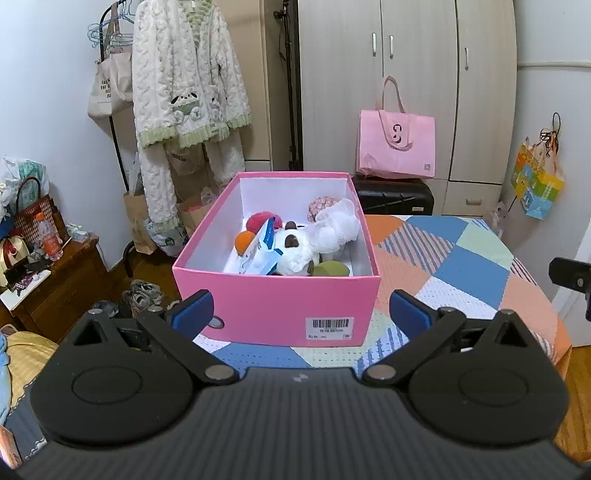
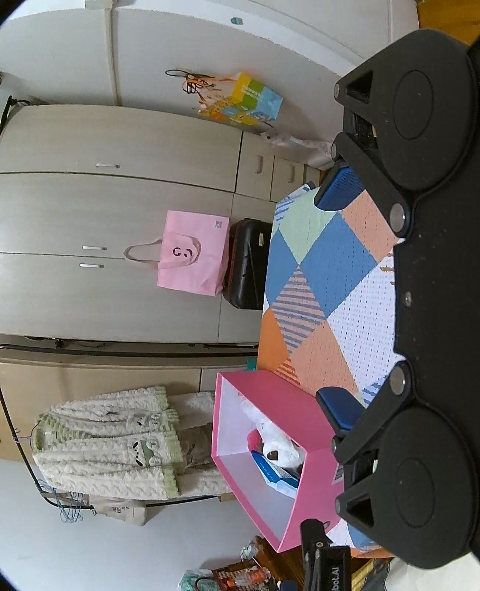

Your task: Organize soft objects

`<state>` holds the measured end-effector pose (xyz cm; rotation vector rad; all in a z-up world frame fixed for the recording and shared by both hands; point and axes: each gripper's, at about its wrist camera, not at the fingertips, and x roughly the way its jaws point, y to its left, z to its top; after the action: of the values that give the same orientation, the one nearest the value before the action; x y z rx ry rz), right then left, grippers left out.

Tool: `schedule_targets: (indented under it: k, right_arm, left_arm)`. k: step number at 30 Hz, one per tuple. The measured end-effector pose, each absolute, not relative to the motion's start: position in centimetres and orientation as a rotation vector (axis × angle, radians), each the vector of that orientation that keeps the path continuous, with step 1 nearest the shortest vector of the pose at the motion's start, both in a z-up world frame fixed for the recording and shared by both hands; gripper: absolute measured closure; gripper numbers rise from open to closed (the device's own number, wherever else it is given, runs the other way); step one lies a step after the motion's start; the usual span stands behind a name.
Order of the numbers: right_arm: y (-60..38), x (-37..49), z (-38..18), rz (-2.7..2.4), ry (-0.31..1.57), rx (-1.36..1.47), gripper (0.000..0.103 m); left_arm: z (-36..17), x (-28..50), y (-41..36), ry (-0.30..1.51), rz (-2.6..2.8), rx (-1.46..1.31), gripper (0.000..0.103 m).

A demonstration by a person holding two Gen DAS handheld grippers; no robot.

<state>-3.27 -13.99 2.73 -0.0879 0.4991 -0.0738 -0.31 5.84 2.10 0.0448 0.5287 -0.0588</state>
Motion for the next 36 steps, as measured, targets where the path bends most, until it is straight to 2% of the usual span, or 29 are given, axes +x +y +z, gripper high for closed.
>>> schedule_targets:
  k: [36]
  right_arm:
    - [-14.1, -4.9, 1.8, -0.104, 0.426, -0.101, 0.000]
  left_arm:
    - [1.6, -1.9, 4.9, 0.434, -0.075, 0.093, 0.000]
